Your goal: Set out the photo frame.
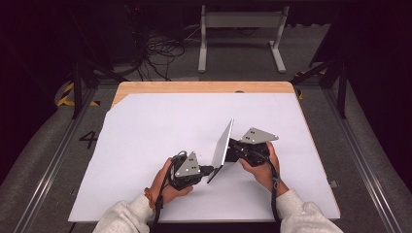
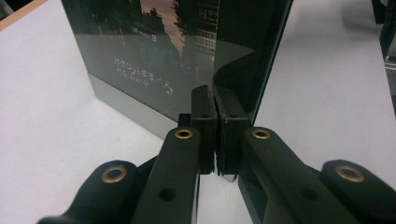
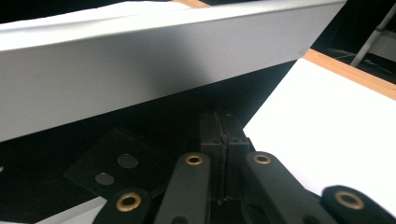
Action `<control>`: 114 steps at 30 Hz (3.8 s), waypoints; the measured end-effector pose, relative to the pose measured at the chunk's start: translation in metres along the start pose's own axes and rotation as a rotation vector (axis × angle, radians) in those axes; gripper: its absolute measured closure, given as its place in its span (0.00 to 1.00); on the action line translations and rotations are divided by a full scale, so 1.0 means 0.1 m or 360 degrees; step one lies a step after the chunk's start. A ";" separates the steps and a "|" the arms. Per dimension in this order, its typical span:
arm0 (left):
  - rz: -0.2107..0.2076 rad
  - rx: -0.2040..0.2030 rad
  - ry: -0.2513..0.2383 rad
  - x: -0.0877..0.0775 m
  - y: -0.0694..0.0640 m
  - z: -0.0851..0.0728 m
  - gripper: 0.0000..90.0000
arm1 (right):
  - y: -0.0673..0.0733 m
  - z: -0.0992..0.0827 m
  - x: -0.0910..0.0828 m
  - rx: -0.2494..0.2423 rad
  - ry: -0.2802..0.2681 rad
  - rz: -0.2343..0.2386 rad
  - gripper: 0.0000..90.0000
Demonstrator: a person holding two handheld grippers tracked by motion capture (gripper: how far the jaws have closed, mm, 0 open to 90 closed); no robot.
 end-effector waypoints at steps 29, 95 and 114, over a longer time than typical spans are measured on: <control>-0.0002 0.0039 0.0008 -0.01 -0.03 0.01 0.93 | -0.01 0.02 -0.02 -0.0006 -0.0021 0.0025 0.93; -0.0077 0.0084 0.0047 0.22 -0.22 0.09 0.93 | 0.13 -0.13 -0.33 -0.0064 -0.0008 0.0181 0.93; -0.0012 -0.0013 0.0053 -0.18 -0.10 -0.12 0.94 | 0.07 -0.39 -0.58 0.0008 0.0084 0.0076 0.81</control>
Point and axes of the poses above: each handheld gripper's, and its own axes: x roughly forward along the jaws, z roughly out of its top, y roughly to its left, the point moved 8 cm from there along x, roughly forward along the jaws, and after that the axes turned 12 degrees about x, right-handed, at the moved point
